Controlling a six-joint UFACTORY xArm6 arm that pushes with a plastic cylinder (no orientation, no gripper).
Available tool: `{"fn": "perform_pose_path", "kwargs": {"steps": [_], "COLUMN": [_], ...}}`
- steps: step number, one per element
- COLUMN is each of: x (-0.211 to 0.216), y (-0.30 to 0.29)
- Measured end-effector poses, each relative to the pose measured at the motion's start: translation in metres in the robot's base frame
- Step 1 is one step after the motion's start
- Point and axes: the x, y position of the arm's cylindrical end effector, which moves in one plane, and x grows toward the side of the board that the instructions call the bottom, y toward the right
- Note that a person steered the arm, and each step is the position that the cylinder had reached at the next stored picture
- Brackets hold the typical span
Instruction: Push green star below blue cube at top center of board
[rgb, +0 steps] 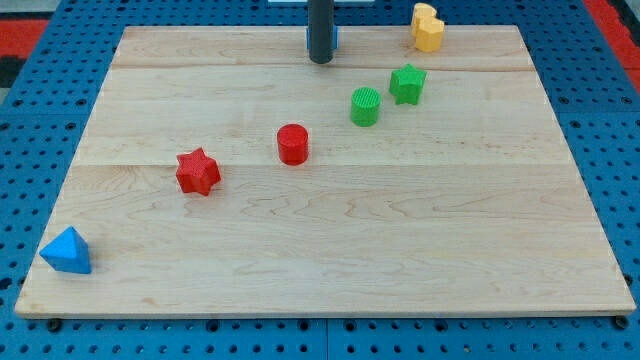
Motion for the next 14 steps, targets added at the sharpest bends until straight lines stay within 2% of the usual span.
{"fn": "perform_pose_path", "kwargs": {"steps": [1, 2, 4, 5, 6, 8, 9, 10, 11, 14], "x": [-0.026, -0.022, 0.024, 0.069, 0.093, 0.036, 0.032, 0.049, 0.040, 0.000], "y": [0.000, 0.018, 0.135, 0.172, 0.145, 0.083, 0.063, 0.051, 0.020, 0.004]}}
